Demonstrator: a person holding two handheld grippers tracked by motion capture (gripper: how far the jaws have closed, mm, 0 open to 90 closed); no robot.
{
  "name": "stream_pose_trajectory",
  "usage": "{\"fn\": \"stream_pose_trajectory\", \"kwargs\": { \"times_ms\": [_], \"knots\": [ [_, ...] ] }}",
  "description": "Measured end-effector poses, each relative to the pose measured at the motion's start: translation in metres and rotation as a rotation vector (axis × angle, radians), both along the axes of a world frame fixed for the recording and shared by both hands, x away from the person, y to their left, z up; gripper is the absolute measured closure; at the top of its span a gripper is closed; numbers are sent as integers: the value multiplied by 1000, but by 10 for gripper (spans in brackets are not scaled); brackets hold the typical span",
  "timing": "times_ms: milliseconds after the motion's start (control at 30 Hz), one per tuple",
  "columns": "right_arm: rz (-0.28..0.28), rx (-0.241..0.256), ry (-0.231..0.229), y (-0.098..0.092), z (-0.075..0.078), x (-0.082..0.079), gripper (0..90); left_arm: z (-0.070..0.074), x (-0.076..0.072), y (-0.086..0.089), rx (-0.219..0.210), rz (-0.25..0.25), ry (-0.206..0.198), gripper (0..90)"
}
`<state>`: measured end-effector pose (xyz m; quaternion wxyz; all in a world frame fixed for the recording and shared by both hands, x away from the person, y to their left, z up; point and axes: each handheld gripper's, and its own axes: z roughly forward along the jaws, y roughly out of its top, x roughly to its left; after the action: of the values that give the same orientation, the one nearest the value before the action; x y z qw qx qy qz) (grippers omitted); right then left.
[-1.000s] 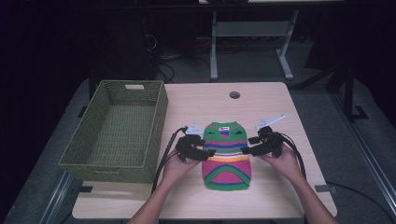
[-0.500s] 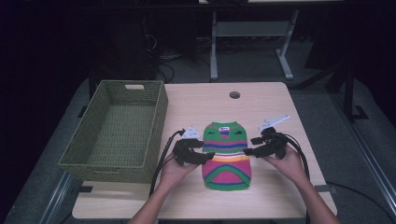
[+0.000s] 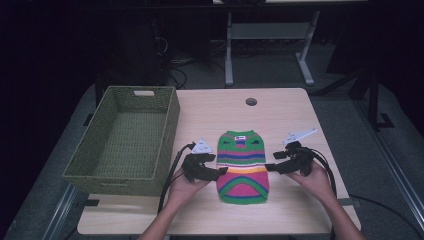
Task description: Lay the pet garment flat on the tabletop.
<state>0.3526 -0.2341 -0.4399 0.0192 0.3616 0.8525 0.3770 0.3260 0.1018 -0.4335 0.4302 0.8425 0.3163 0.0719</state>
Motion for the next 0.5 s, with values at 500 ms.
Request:
{"fn": "stream_pose_trajectory", "kwargs": {
  "times_ms": [500],
  "knots": [
    [-4, 16, 11, -17, -8, -15, 296, -7, -16, 7, 4, -3, -9, 278]
  ]
}}
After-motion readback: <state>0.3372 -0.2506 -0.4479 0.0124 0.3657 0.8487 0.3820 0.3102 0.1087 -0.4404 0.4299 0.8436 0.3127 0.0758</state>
